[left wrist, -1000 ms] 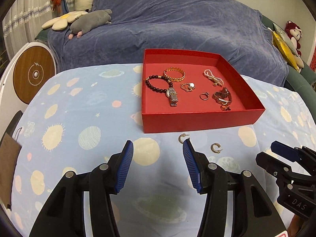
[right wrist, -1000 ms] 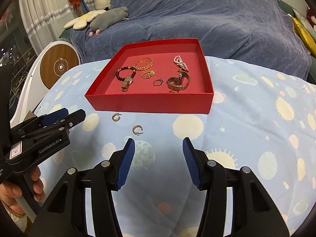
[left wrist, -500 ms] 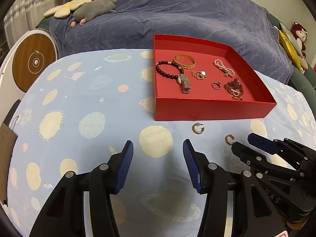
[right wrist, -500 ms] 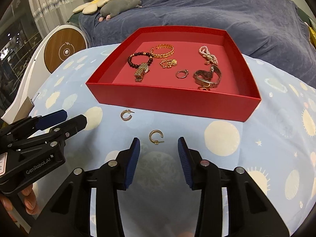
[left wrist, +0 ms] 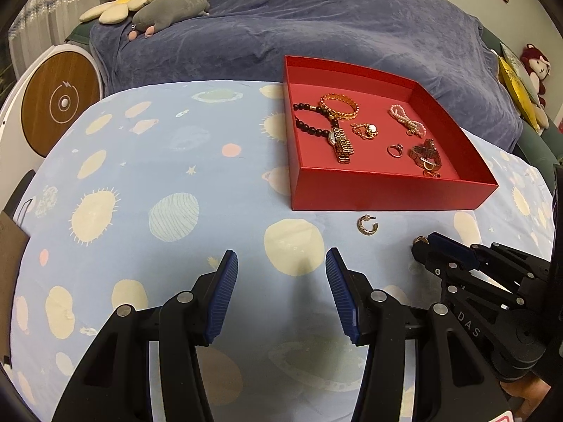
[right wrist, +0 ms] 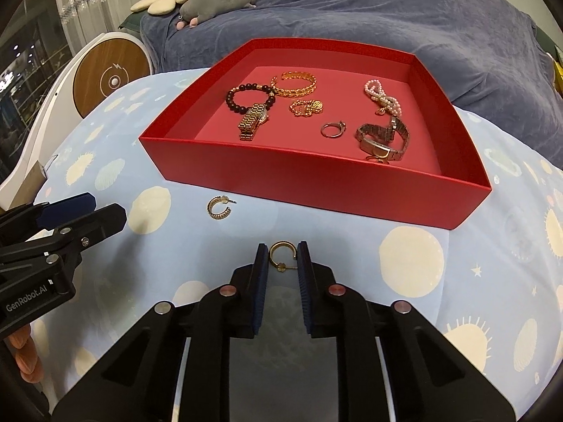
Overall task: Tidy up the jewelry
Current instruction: 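Close the right tool on a gold hoop earring, then grasp the other gold hoop earring with the left tool while the right tool holds its hoop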
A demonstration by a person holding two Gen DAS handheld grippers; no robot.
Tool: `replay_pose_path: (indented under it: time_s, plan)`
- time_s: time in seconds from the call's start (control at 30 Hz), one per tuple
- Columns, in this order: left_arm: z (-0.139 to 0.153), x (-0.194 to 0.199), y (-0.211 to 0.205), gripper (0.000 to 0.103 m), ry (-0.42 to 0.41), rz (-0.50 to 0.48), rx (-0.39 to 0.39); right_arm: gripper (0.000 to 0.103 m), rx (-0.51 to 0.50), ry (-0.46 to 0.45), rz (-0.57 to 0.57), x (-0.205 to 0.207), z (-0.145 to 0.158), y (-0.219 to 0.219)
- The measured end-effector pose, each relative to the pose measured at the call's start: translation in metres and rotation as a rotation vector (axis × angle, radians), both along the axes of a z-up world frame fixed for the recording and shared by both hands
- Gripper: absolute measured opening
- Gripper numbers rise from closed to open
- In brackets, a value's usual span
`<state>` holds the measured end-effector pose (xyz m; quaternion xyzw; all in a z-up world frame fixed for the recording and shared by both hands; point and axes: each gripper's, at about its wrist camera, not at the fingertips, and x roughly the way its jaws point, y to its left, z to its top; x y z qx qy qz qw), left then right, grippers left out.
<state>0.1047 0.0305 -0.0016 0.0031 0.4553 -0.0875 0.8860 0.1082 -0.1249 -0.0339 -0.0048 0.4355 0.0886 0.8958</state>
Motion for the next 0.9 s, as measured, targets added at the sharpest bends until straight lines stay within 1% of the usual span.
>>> replay_pose_path:
  time_s: [0.17,0.37,0.53,0.67,0.8,0.83,0.9]
  plan:
    - [-0.004,0.004,-0.011,0.05,0.009,-0.031,-0.018,0.016,0.012,0.015,-0.02,-0.004,0.003,-0.007]
    - [-0.012,0.014,-0.036,0.05,0.003,-0.098,-0.025,0.016,0.051,0.028,-0.056,-0.014,0.013,-0.024]
    - [-0.018,0.023,-0.057,0.05,-0.018,-0.132,-0.024,0.016,0.066,0.031,-0.071,-0.02,0.014,-0.036]
    - [-0.027,0.031,-0.065,0.05,-0.023,-0.121,-0.008,0.016,0.079,0.039,-0.084,-0.021,0.013,-0.044]
    - [-0.029,0.029,-0.072,0.049,-0.066,-0.121,0.041,0.016,0.094,0.043,-0.1,-0.019,0.014,-0.05]
    - [-0.029,0.029,-0.072,0.046,-0.068,-0.123,0.046,0.016,0.099,0.043,-0.103,-0.018,0.015,-0.052]
    - [-0.029,0.029,-0.072,0.024,-0.072,-0.129,0.037,0.016,0.103,0.042,-0.106,-0.018,0.016,-0.053]
